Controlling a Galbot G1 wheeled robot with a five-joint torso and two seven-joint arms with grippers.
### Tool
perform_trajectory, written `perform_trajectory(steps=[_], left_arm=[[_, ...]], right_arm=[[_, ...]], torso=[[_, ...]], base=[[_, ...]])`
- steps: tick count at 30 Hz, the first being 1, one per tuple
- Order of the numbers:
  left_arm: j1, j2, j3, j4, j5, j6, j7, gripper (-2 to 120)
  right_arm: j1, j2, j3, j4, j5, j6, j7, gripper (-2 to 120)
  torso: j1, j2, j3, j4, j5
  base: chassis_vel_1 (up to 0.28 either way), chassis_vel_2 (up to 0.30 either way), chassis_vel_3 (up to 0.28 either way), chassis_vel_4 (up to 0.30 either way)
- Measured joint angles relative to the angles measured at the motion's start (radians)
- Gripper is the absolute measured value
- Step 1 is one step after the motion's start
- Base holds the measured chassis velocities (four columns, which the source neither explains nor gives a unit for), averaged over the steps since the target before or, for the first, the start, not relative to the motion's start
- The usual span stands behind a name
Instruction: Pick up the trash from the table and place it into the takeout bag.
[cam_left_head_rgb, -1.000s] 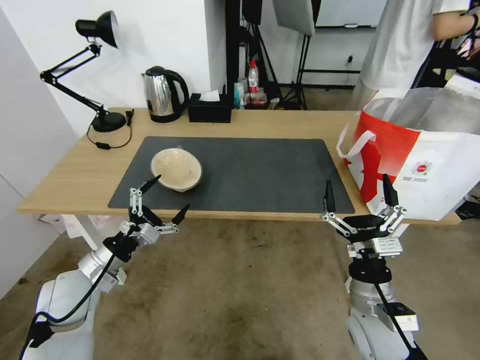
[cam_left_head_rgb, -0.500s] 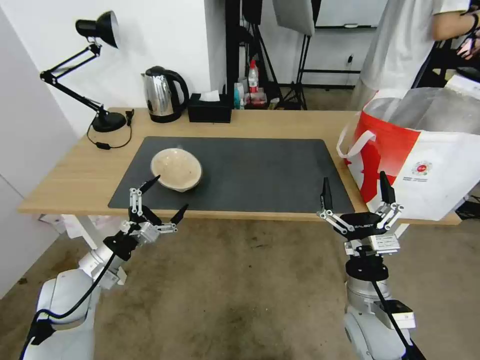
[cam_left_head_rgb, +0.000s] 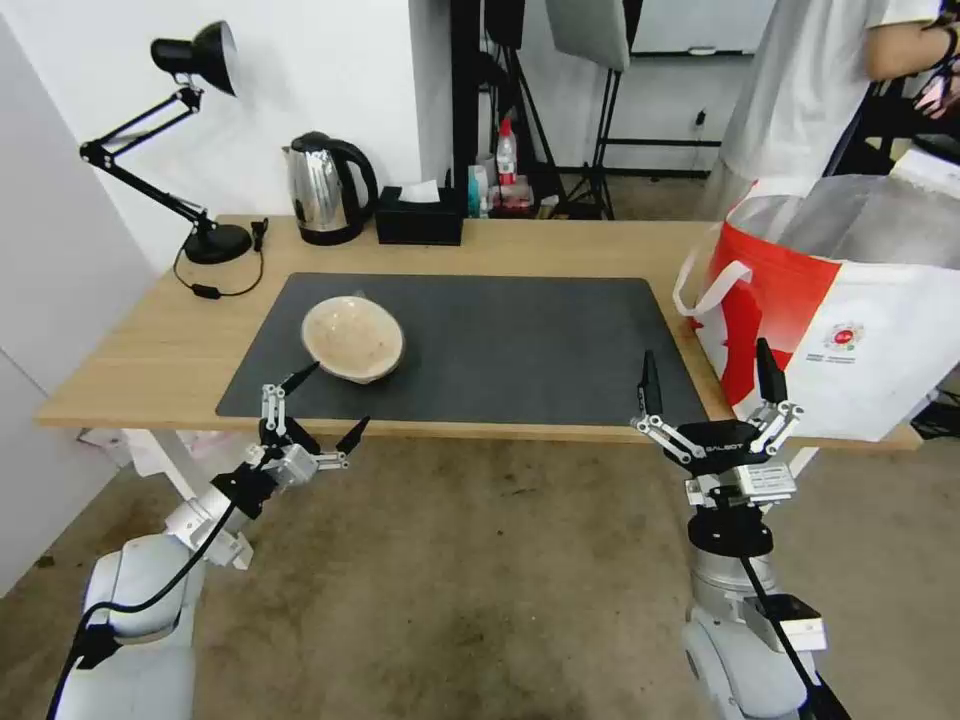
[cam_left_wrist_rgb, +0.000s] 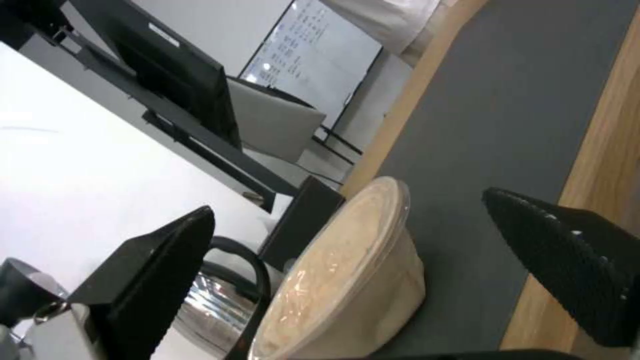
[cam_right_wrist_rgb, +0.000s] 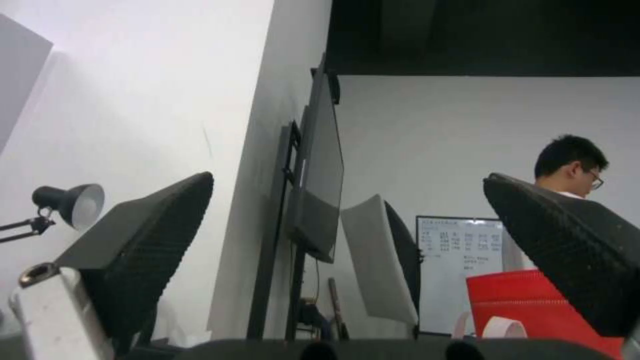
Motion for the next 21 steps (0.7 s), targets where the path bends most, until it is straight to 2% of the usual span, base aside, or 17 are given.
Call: perform_trajectory(steps=[21], left_arm=[[0.001,0.012,-0.015,-0.026,-0.023,0.003,-0.001,100]], right_arm=[[0.005,-0.004,-0.009,0.007,0.0,-0.008,-0.002,100]], torso=[[0.0,0.0,0.0,0.0,-0.0001]], base=[[0.0,0.0,0.0,0.0]])
